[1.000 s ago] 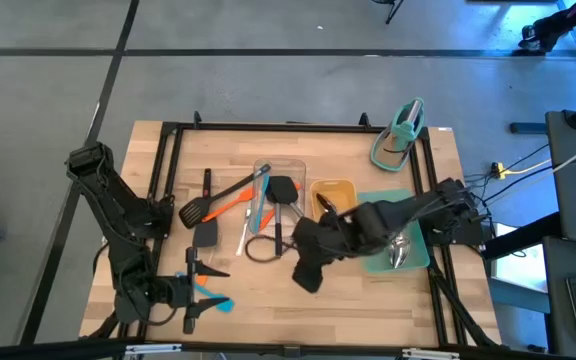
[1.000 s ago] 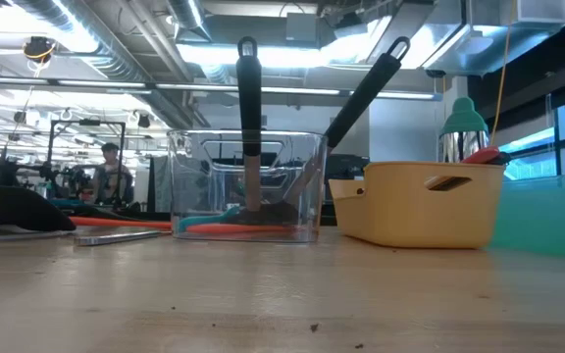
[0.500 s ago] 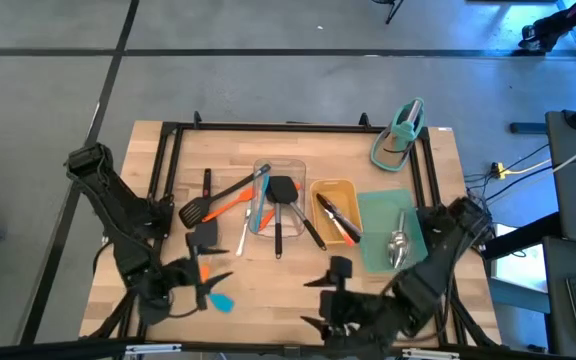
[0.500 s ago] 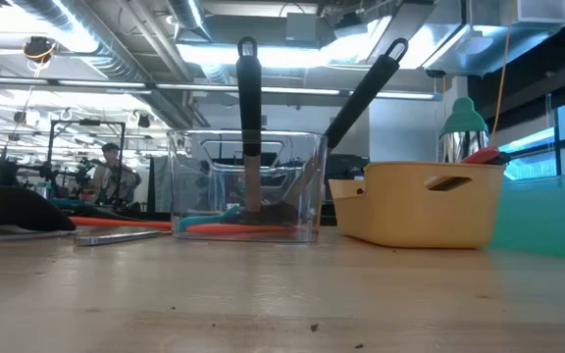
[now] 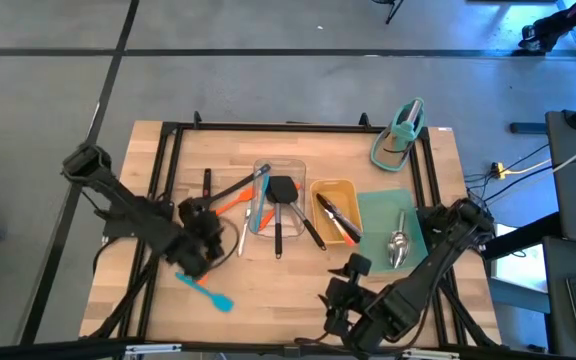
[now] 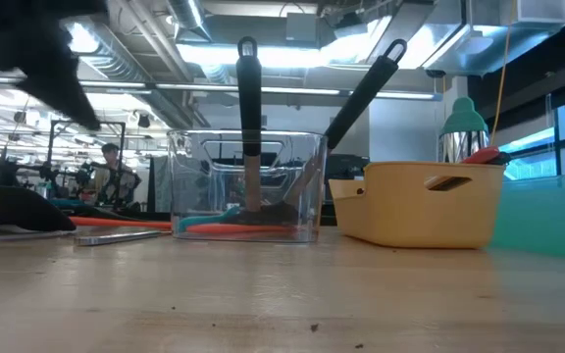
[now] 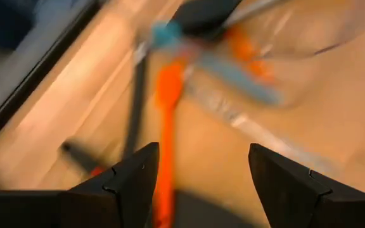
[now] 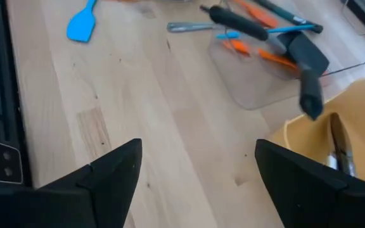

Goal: Pick & Place Kitchen Items
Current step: Put the black spatula into the transparent bin

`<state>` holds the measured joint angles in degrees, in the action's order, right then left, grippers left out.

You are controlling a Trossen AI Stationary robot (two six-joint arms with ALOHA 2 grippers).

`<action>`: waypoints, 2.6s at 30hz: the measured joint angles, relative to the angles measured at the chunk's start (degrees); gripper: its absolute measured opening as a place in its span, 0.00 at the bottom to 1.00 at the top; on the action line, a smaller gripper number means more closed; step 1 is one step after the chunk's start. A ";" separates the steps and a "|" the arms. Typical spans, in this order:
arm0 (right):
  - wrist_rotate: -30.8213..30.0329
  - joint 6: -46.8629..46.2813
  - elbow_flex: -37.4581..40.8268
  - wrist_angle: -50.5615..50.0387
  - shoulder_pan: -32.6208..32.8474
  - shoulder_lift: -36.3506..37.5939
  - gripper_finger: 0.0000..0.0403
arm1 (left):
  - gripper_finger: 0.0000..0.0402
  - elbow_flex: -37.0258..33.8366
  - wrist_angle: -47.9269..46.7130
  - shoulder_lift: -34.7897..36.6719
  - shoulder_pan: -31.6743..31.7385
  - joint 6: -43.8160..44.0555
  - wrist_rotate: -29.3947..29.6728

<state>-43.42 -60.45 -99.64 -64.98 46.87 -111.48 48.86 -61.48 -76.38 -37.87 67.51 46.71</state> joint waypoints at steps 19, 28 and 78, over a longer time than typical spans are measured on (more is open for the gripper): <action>0.02 5.44 4.07 7.78 1.06 0.03 0.77 | 0.60 0.00 8.30 0.00 37.78 -47.45 -25.23; 0.02 5.62 4.07 8.47 2.21 0.03 0.77 | 0.60 -6.45 11.51 0.04 55.05 -56.84 -37.39; -1.66 5.89 4.09 9.97 2.14 0.07 0.77 | 0.16 -7.39 24.90 13.12 50.02 -37.96 -31.73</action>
<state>-45.08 -54.56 -95.55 -55.01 49.01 -111.42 41.47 -36.58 -63.26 12.15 29.55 14.98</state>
